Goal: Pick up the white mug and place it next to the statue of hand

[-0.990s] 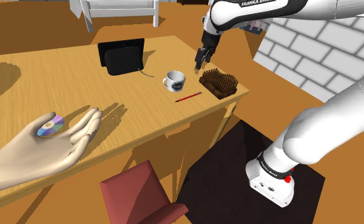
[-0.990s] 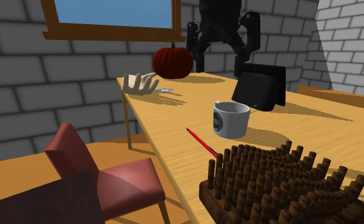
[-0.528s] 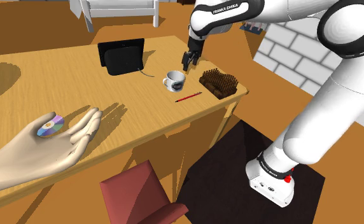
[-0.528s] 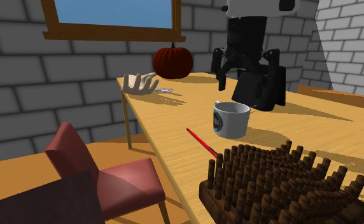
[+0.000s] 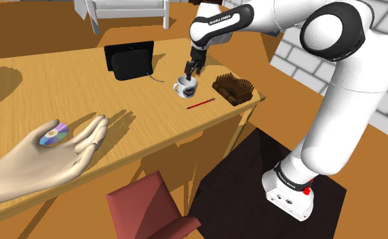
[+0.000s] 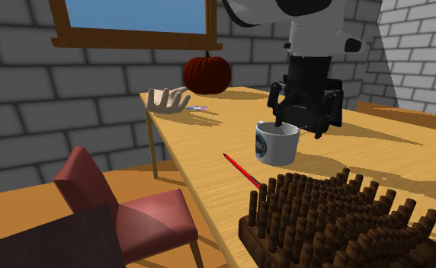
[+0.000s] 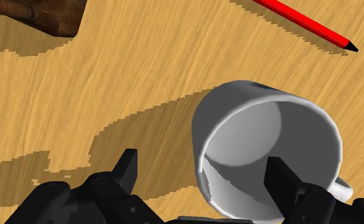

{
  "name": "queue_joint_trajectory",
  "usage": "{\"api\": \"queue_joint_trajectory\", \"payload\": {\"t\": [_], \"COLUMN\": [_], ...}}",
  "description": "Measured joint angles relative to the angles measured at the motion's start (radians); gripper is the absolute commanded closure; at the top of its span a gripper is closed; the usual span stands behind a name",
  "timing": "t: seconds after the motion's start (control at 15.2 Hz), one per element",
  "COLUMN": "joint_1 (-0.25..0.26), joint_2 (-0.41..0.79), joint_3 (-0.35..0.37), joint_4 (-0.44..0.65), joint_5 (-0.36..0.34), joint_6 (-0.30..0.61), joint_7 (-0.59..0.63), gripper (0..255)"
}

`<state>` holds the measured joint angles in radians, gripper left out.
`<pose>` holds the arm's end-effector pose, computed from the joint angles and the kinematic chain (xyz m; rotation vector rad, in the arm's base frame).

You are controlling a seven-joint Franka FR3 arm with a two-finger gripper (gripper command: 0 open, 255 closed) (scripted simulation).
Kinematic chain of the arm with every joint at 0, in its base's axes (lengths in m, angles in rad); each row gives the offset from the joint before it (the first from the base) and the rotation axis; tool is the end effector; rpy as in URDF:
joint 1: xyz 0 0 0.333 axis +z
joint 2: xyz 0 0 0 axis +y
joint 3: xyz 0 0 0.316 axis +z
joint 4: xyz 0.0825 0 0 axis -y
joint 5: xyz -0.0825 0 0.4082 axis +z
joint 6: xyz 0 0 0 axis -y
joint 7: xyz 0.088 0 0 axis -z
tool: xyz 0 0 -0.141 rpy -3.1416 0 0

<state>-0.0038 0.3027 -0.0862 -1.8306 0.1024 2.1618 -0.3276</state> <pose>0.6526 -0.0496 0.3245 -3.0749 -0.2869 -0.0648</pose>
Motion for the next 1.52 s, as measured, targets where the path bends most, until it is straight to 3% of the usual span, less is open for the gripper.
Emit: {"api": "queue_joint_trajectory", "payload": {"t": [0.73,0.79,1.52], "joint_1": [0.000,0.000,0.000], "joint_2": [0.033,0.033,0.032], "joint_3": [0.003,0.003,0.003], "joint_4": [-0.020,-0.020,-0.015], "joint_5": [0.006,0.006,0.006], "joint_6": [0.053,0.053,0.047], "joint_7": [-0.004,-0.004,-0.003], "gripper": [0,255,255]}}
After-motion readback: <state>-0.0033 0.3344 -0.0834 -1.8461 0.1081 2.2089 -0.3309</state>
